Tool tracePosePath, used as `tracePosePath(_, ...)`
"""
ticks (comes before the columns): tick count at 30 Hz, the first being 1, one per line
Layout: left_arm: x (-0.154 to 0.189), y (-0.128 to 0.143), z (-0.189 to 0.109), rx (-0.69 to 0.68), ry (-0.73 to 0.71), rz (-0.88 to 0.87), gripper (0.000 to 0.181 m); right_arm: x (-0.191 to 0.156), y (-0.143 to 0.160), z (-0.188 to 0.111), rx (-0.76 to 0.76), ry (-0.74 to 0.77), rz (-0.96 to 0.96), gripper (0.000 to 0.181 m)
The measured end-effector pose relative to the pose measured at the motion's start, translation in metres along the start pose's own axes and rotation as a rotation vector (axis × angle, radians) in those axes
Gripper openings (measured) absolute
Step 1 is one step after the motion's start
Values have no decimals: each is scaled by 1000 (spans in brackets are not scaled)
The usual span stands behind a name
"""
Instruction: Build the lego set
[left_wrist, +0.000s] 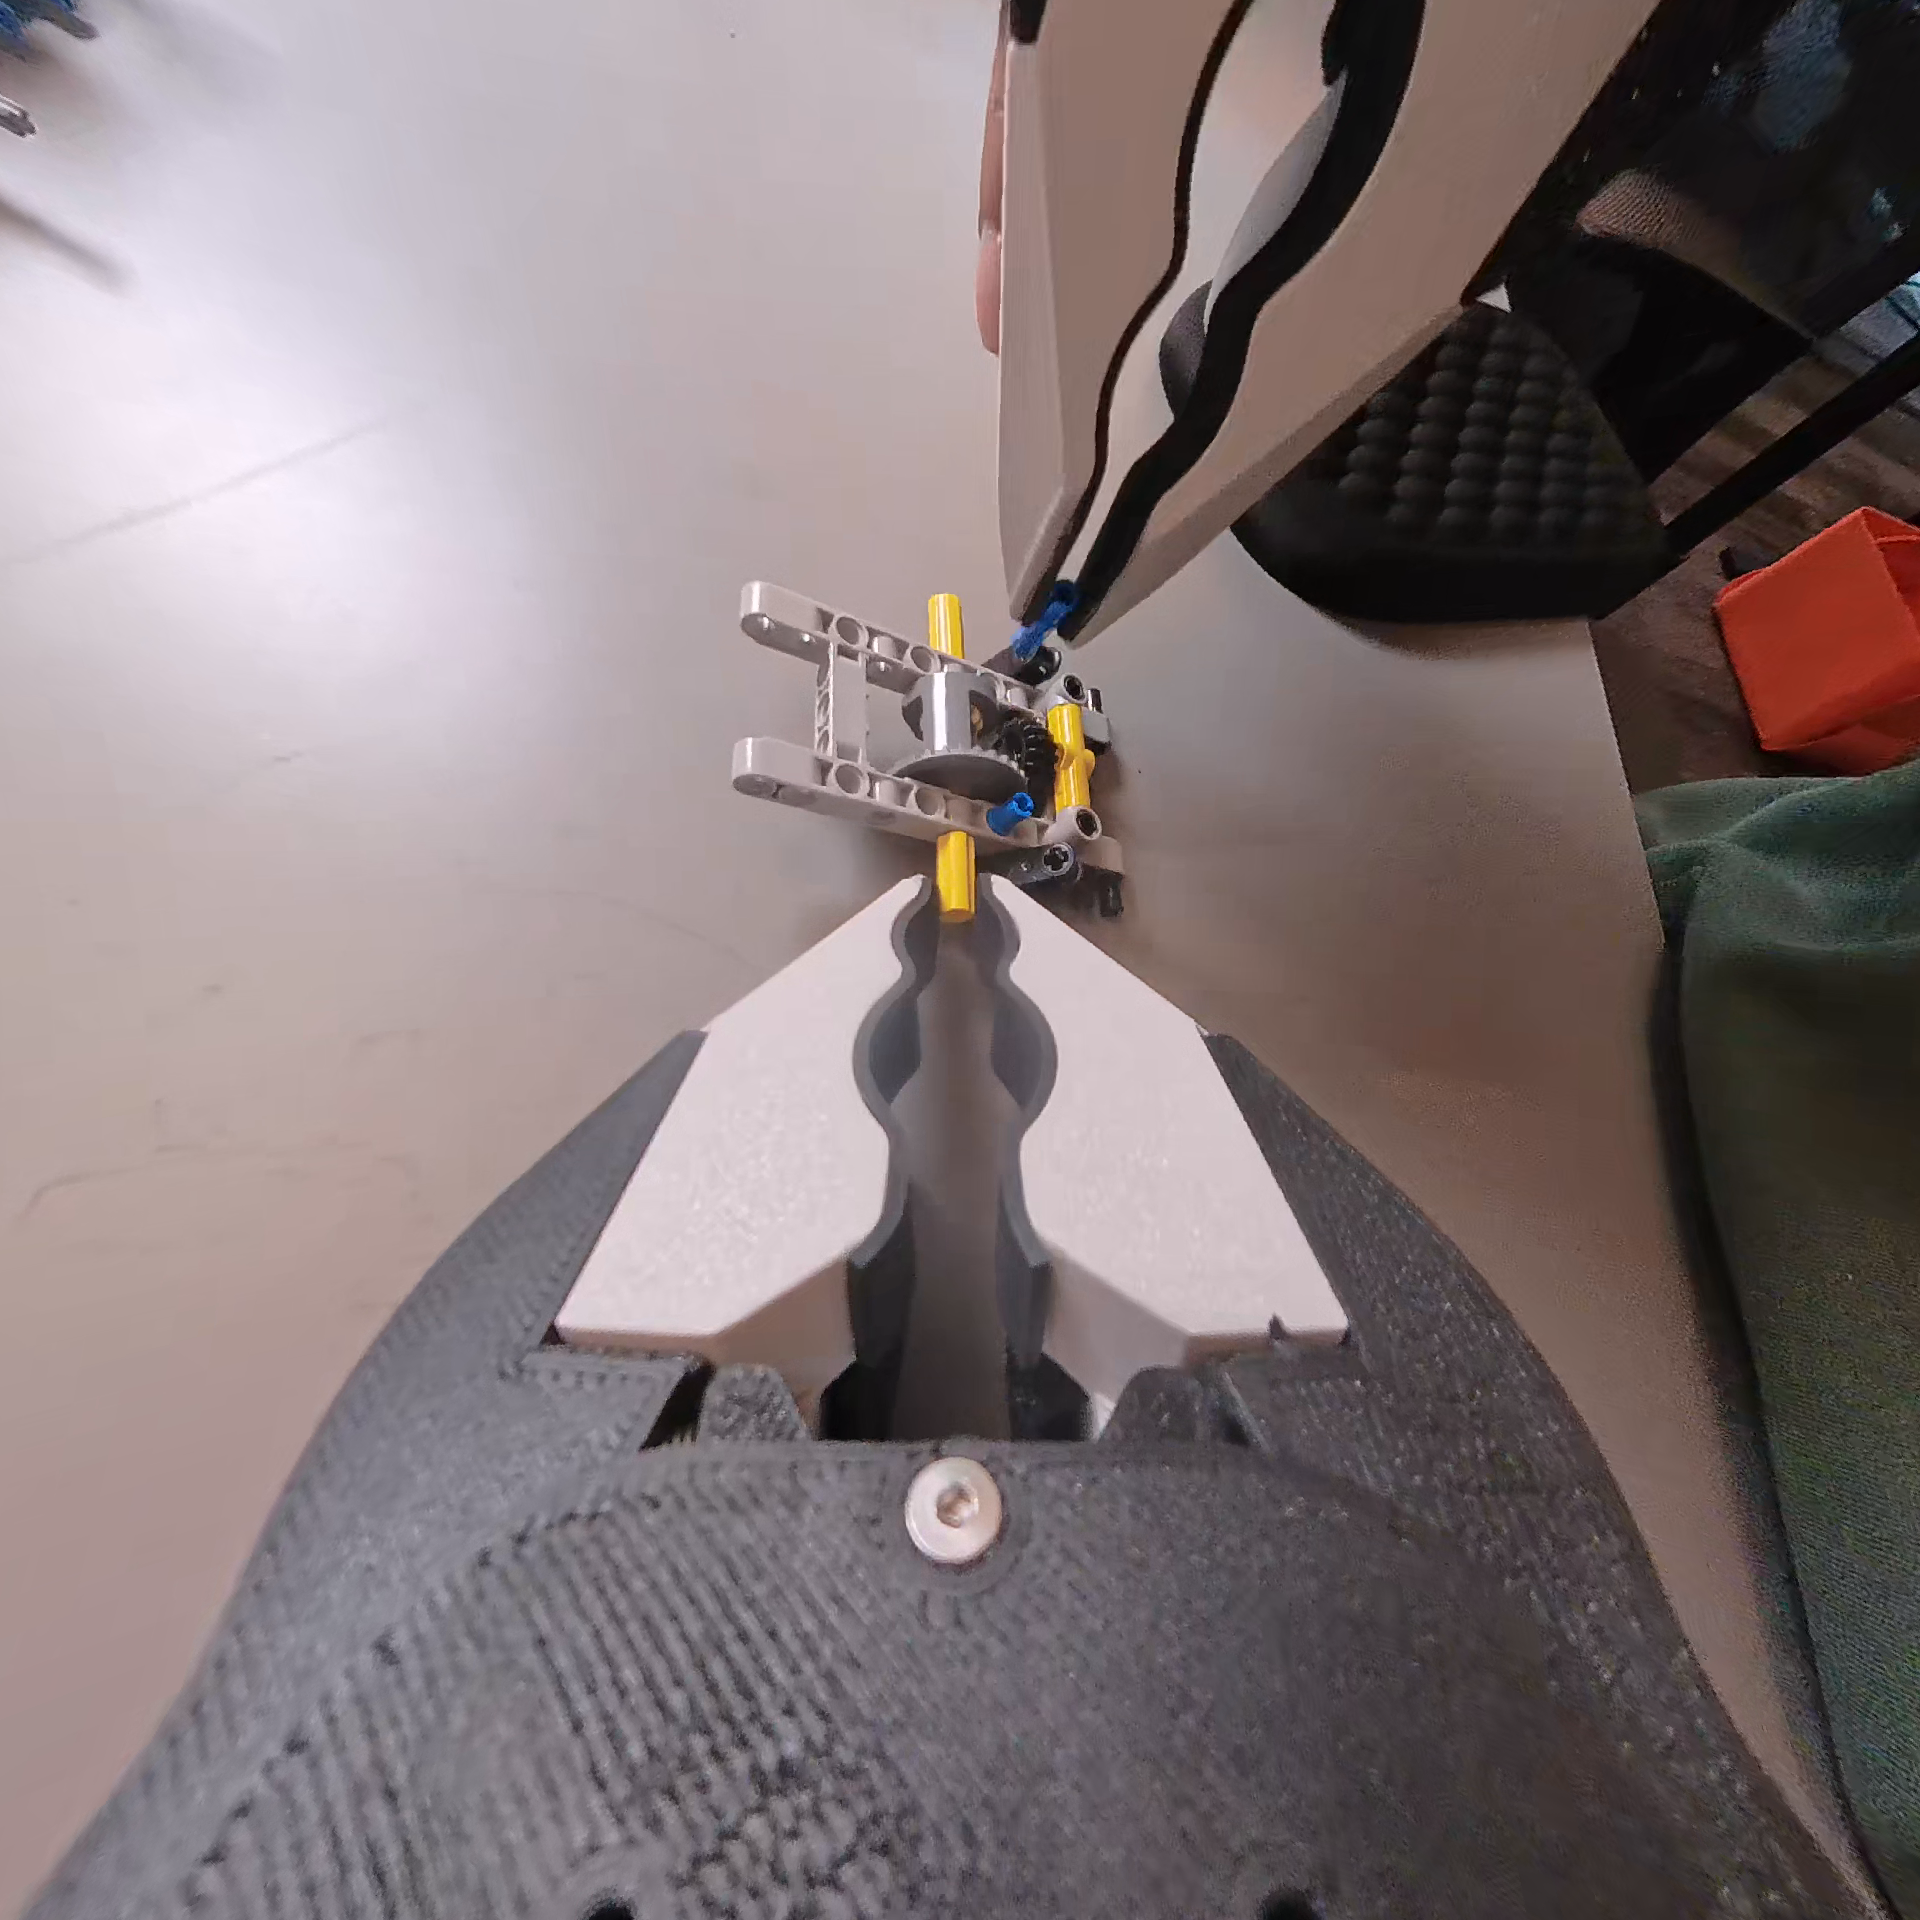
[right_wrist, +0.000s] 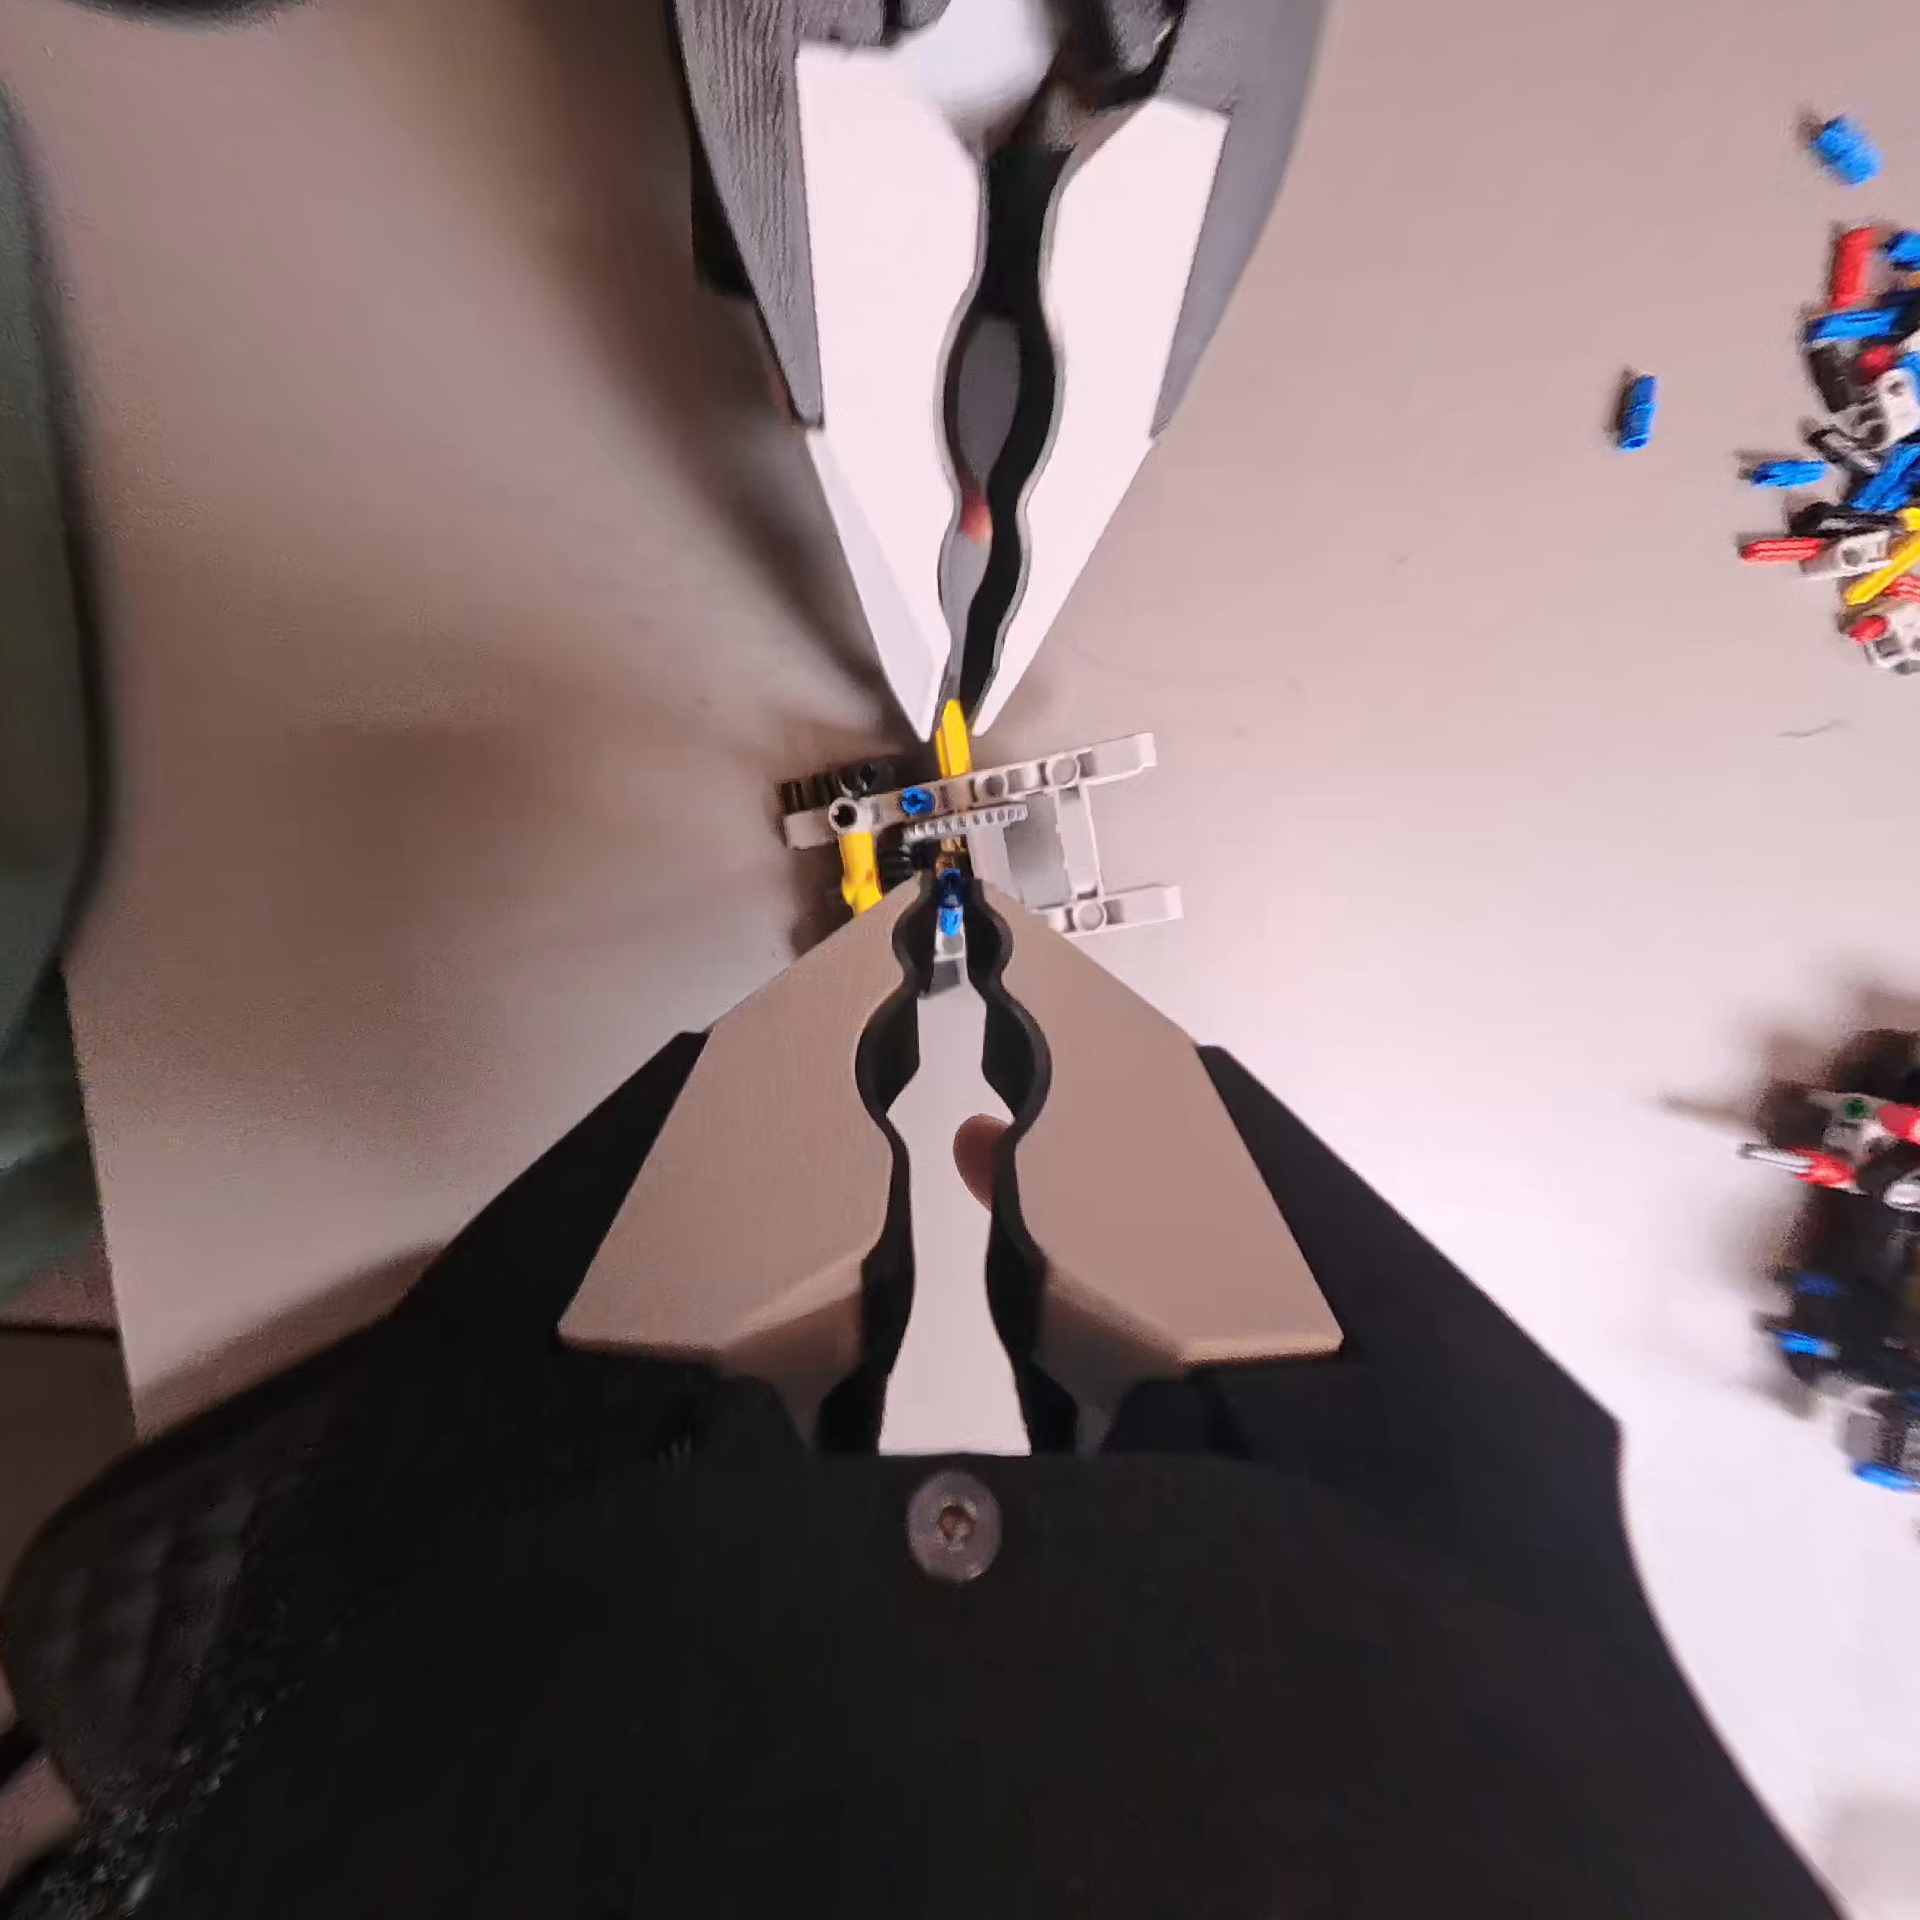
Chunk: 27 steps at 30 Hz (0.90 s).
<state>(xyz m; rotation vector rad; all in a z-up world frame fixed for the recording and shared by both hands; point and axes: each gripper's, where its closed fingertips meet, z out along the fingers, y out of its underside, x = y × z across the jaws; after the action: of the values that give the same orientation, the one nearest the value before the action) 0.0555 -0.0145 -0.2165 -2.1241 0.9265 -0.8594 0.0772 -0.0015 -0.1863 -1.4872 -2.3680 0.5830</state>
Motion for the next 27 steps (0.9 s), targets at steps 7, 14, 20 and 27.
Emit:
tracePosePath(7,23,-39,-25,246,104,46,14,-5,-47,-40,701,-58,312,4)
tracePosePath(14,52,-63,-38,383,196,89,4,-19,-60,-47,926,-66,348,4)
tracePosePath(20,59,-46,-29,248,216,135,2,-31,-50,-34,720,-22,198,4)
tracePosePath(27,65,-31,-19,154,236,161,2,-44,-40,-19,437,15,-30,4)
